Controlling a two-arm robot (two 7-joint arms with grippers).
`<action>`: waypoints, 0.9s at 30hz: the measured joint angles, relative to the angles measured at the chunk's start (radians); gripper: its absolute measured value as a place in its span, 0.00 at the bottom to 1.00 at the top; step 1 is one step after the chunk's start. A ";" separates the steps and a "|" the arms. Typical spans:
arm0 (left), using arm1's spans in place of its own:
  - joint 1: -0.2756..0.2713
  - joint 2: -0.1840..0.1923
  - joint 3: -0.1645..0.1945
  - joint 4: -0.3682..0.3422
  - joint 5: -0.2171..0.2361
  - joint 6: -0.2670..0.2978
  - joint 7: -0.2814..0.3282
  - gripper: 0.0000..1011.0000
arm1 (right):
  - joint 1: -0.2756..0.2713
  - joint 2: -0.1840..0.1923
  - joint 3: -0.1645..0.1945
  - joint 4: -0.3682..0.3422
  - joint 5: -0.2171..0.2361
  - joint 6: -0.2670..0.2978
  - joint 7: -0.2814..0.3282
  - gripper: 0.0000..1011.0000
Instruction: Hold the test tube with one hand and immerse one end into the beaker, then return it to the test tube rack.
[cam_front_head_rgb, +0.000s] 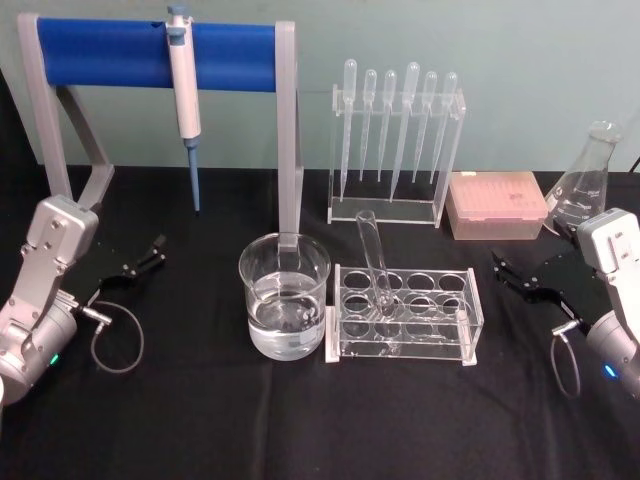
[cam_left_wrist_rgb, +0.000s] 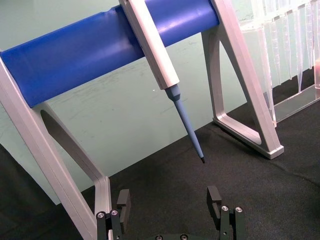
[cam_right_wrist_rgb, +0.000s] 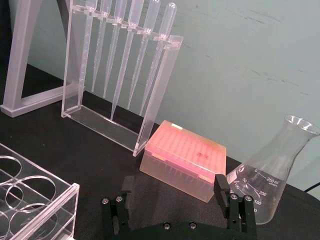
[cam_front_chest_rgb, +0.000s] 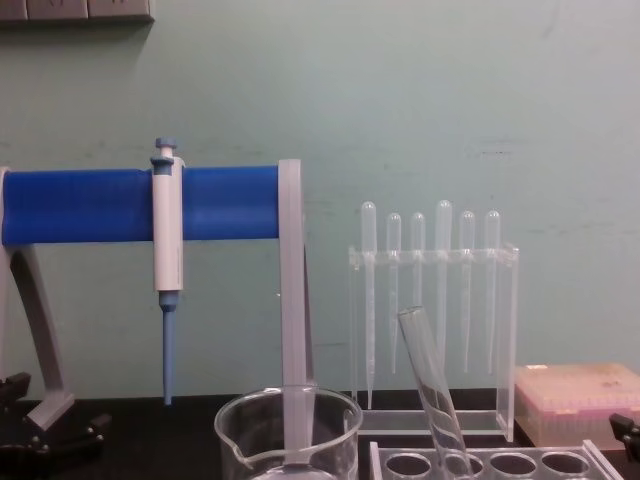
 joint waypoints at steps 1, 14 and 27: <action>0.000 0.000 0.000 0.000 0.000 0.000 0.000 0.99 | 0.000 0.000 0.000 0.000 0.000 0.000 0.000 0.99; 0.000 0.000 0.000 0.000 0.000 0.000 0.000 0.99 | 0.000 0.000 0.000 0.000 0.000 0.000 0.000 0.99; 0.000 0.000 0.000 0.000 0.000 0.000 0.000 0.99 | 0.000 0.000 0.000 0.000 0.000 0.000 0.000 0.99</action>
